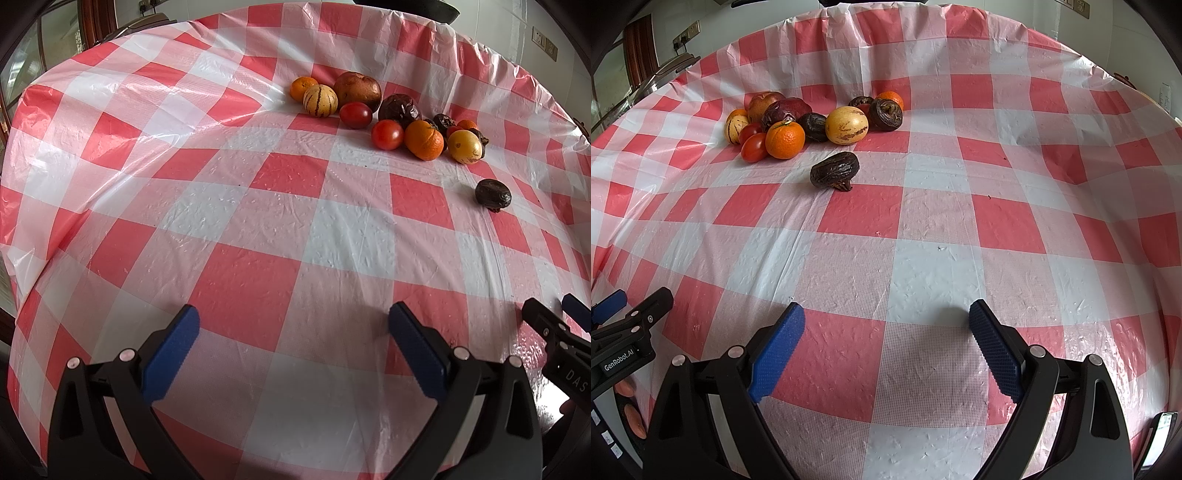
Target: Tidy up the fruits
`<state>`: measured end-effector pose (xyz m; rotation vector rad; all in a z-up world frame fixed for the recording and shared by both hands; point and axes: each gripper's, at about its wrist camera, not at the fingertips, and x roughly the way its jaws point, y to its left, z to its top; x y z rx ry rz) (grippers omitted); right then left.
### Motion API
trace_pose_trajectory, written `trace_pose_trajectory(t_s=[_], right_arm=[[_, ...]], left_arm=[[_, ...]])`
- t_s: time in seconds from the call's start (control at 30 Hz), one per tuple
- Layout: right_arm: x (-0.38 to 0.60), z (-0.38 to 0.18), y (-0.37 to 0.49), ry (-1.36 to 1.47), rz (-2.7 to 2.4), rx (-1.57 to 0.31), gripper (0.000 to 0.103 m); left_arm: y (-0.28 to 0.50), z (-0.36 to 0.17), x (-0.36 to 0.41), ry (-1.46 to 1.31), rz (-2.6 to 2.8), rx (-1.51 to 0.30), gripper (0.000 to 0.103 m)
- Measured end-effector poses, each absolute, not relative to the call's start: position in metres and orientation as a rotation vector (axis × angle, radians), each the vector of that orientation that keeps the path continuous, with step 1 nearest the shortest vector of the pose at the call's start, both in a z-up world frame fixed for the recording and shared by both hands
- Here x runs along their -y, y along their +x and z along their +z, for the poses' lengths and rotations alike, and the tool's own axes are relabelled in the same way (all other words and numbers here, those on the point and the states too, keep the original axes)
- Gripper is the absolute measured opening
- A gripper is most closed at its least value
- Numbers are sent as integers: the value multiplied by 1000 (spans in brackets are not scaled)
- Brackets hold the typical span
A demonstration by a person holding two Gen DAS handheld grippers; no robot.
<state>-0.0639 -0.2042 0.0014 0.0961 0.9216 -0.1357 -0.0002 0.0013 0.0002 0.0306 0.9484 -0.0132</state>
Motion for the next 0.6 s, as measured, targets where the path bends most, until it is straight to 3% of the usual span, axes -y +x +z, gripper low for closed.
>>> trace_pose_trajectory(t_s=[0.6], right_arm=[[204, 3, -66, 98, -136, -922, 88]], left_arm=[[0, 1, -3, 30, -13, -953, 102]])
